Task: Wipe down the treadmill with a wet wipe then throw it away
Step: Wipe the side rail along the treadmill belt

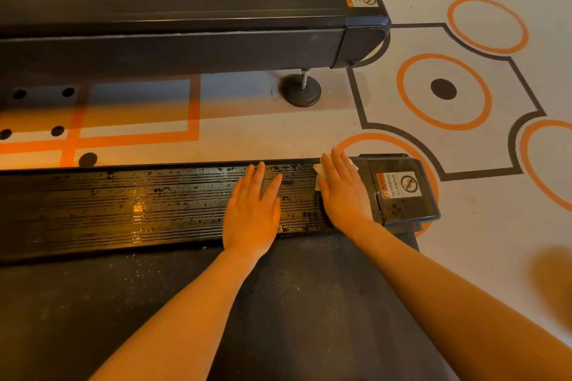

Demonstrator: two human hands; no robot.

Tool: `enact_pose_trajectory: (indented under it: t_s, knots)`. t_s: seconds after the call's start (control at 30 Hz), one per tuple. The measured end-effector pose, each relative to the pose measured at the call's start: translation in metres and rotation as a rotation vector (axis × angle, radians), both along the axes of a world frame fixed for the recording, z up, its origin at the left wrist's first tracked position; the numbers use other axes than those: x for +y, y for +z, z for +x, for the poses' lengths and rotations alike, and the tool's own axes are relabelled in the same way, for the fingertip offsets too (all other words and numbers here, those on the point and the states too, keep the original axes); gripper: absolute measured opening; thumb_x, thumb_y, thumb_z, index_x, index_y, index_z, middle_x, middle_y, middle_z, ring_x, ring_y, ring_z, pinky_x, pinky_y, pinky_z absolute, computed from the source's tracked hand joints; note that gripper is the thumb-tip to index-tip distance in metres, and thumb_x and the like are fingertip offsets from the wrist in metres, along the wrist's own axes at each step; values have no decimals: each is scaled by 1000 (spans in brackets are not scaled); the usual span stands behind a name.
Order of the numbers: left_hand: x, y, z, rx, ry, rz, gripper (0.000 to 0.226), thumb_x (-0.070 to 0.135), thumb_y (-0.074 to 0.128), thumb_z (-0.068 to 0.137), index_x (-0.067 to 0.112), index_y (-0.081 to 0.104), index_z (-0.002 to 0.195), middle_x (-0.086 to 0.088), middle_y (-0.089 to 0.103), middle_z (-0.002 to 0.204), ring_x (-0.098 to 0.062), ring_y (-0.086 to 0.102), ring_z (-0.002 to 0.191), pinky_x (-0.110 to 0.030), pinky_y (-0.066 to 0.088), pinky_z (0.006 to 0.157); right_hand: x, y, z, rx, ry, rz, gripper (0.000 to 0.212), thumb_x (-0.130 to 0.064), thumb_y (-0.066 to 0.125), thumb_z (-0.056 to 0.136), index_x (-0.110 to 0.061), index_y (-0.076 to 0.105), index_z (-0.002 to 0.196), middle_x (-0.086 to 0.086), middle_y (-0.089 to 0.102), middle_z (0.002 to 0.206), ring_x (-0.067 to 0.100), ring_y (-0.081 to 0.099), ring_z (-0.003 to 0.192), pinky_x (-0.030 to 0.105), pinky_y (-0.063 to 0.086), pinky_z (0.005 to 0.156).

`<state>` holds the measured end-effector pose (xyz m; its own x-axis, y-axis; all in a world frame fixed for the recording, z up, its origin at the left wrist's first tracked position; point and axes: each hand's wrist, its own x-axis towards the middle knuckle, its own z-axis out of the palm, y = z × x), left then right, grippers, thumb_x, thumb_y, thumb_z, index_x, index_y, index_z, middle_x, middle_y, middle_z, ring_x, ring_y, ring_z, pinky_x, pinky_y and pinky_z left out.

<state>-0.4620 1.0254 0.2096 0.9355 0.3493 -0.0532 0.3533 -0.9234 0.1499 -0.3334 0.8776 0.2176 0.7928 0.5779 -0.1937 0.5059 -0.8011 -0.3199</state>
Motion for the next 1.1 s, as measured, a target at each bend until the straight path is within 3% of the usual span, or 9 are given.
enact_pose_trajectory:
  t_s: [0.1, 0.17, 0.27, 0.5, 0.73, 0.93, 1.0, 1.1]
  knots:
    - [0, -1, 0, -55, 9, 3, 50, 33, 46, 99, 21, 41, 147, -14, 28, 157, -31, 23, 146, -41, 15, 114, -13, -5, -20, -26, -34, 47, 55, -30, 32, 106, -12, 16, 155, 9, 7, 163, 25, 1, 150, 39, 5, 122]
    - [0, -4, 0, -82, 8, -1, 49, 29, 55, 96, 18, 47, 143, -16, 35, 154, -33, 30, 143, -43, 19, 111, -25, -11, -40, -67, -62, 84, 54, -25, 40, 104, -9, 24, 153, 14, 18, 161, 29, 11, 149, 44, 13, 121]
    - [0, -3, 0, -67, 5, -7, 49, 30, 52, 97, 20, 45, 145, -15, 32, 155, -32, 26, 145, -42, 17, 113, -35, -16, -57, -77, -82, 108, 54, -22, 45, 103, -7, 27, 151, 15, 22, 159, 30, 13, 147, 42, 12, 117]
    - [0, -5, 0, -93, 8, -1, 49, 28, 56, 96, 18, 47, 143, -16, 35, 154, -34, 30, 143, -43, 19, 112, -26, -13, -38, -60, -64, 74, 55, -29, 33, 105, -13, 15, 155, 9, 6, 163, 23, -2, 150, 33, -5, 117]
    - [-1, -1, 0, -28, 24, -20, 52, 38, 30, 104, 27, 20, 154, -8, 8, 163, -25, 1, 150, -36, 1, 116, -11, -10, -4, -53, -32, 18, 56, -33, 26, 106, -15, 10, 156, 8, 2, 164, 25, -4, 150, 34, -4, 117]
    - [-1, -2, 0, -81, 14, -33, 48, 27, 52, 98, 18, 45, 145, -16, 31, 156, -33, 26, 145, -42, 16, 113, -31, -11, -31, -50, -49, 43, 54, -27, 34, 105, -11, 19, 154, 12, 9, 162, 28, 3, 150, 39, 4, 121]
    - [0, -3, 0, -85, 4, -31, 48, 26, 53, 97, 17, 46, 144, -17, 33, 155, -34, 27, 145, -43, 17, 113, -40, -13, -48, -70, -57, 48, 54, -24, 40, 104, -8, 23, 153, 15, 15, 161, 31, 10, 149, 44, 12, 121]
    - [-1, -1, -1, -66, 3, -35, 48, 29, 47, 99, 19, 43, 146, -15, 29, 157, -33, 22, 147, -41, 14, 114, -47, -13, -58, -50, -67, 52, 54, -23, 40, 104, -9, 22, 153, 14, 14, 161, 29, 8, 149, 39, 7, 119]
